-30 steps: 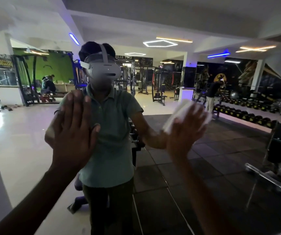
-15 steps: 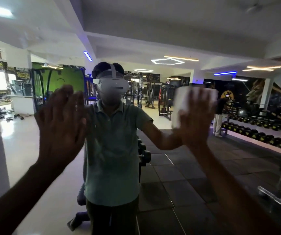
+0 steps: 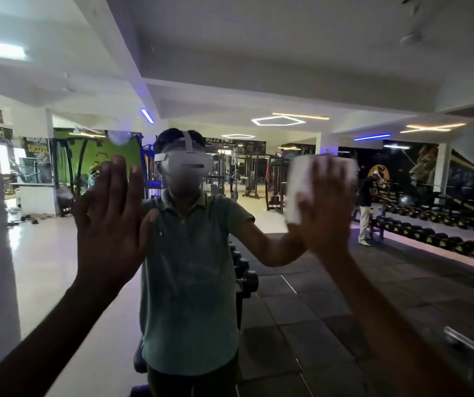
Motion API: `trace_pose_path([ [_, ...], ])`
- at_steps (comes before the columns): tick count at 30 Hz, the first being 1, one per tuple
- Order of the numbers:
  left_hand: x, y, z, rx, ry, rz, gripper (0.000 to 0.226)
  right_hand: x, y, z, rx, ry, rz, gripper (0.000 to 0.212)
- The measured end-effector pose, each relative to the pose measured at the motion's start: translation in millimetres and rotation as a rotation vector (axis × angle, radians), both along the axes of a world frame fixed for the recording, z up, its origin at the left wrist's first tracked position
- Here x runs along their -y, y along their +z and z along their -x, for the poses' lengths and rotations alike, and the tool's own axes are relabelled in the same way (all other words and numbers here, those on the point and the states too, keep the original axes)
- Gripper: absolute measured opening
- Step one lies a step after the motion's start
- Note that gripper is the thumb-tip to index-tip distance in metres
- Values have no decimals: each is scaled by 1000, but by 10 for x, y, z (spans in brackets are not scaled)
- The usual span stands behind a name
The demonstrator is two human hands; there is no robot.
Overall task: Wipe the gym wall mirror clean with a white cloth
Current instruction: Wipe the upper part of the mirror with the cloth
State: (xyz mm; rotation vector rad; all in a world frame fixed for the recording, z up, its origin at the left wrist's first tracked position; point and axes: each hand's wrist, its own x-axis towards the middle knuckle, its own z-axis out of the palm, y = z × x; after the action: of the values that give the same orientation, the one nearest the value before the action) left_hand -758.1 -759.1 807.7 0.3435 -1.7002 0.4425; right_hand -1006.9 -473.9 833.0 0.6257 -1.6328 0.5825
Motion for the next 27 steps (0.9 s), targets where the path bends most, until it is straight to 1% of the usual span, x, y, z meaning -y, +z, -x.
trace_pose_path([
  [2,-18,-5,33,-22,15,-10,70,65,-24,-27,212,-76,358,68],
  [3,-31,-13,53,-35,18,-13,71,273,-95,-188,262,-117,443,70],
  [4,-37,-20,66,-42,14,-9,70,531,-221,-417,260,-114,414,72],
  [5,-40,-19,65,-44,10,-1,70,803,-394,-684,215,-62,259,75],
  [6,-35,-8,57,-42,3,9,70,1031,-593,-930,133,25,15,76],
  [7,-32,6,41,-37,-1,17,70,1154,-753,-1120,44,104,-213,76],
  [8,-33,13,19,-26,-7,21,70,1156,-809,-1165,-44,154,-381,74],
  [9,-30,15,-13,-8,-17,25,69,1058,-755,-1083,-120,194,-476,71],
  [10,-22,17,-55,13,-34,32,69,913,-640,-943,-175,210,-504,69],
  [11,3,30,-105,30,-54,45,67,769,-499,-782,-195,198,-481,67],
  [12,39,52,-162,49,-80,62,66,637,-342,-636,-179,161,-408,67],
  [14,122,117,-286,97,-135,111,61,468,-29,-413,-59,48,-121,68],
  [16,194,260,-433,97,-189,168,52,599,259,-499,105,-43,218,70],
  [17,220,380,-510,72,-208,184,47,791,395,-634,159,-63,323,72],
  [18,235,509,-567,50,-210,183,44,987,494,-826,170,-56,351,75],
  [19,251,682,-640,18,-192,180,43,1199,562,-1053,121,-16,285,76],
  [21,351,1072,-754,-73,-107,189,47,1584,555,-1408,-74,69,-32,77],
  [22,427,1261,-791,-102,-37,180,53,1698,551,-1522,-160,105,-193,76],
  [24,579,1538,-828,-84,117,114,65,1712,669,-1513,-314,149,-404,71],
  [25,654,1613,-826,-77,139,86,68,1624,791,-1441,-370,143,-462,68],
  [26,723,1645,-816,-86,121,66,70,1501,948,-1323,-394,110,-479,66],
  [27,785,1654,-796,-96,91,60,70,1340,1118,-1178,-371,68,-450,66],
])
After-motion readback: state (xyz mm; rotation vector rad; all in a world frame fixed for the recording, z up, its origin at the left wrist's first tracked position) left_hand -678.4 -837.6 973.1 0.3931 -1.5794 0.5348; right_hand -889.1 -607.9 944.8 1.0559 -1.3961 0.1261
